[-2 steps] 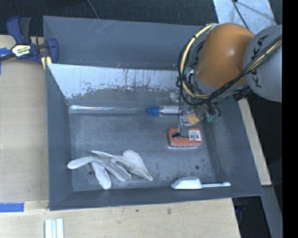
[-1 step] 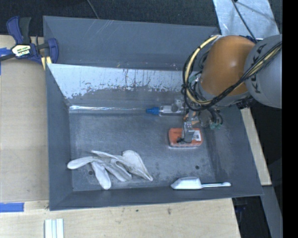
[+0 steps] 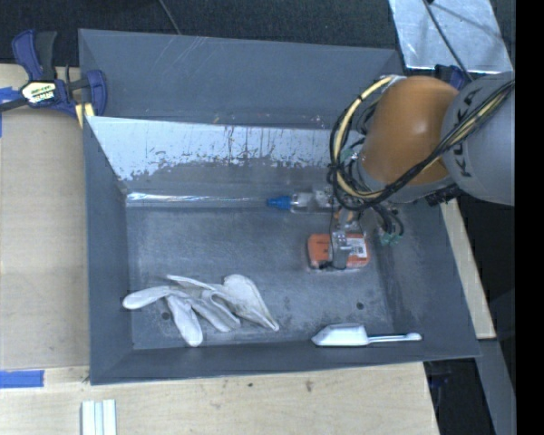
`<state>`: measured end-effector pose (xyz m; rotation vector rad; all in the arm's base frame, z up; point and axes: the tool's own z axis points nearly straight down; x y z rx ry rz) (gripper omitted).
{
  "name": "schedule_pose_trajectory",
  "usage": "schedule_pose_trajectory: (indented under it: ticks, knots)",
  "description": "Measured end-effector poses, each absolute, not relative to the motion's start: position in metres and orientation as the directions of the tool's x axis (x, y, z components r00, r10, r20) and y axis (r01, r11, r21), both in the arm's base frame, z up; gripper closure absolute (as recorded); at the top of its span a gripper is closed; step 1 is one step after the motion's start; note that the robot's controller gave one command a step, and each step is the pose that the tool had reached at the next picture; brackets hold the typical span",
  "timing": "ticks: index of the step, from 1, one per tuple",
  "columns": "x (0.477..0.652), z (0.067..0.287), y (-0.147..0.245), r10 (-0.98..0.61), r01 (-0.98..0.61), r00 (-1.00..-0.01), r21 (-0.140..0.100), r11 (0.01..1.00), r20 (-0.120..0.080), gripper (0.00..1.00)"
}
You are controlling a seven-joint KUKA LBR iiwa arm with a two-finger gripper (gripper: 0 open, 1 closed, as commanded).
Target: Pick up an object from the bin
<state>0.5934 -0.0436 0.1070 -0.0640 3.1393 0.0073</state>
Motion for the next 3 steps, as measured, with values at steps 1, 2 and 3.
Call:
schedule_pose_trajectory:
  ticks: [1, 2, 3]
  knots:
    - [0.595, 0.085, -0.072, 0.008, 0.008, -1.0, -0.001, 1.0, -0.002, 0.0]
    - [0.587, 0.071, -0.068, 0.178, 0.178, -0.984, 0.0, 0.984, -0.001, 1.0]
    - [0.587, 0.071, -0.068, 0.178, 0.178, -0.984, 0.0, 0.984, -0.002, 1.0]
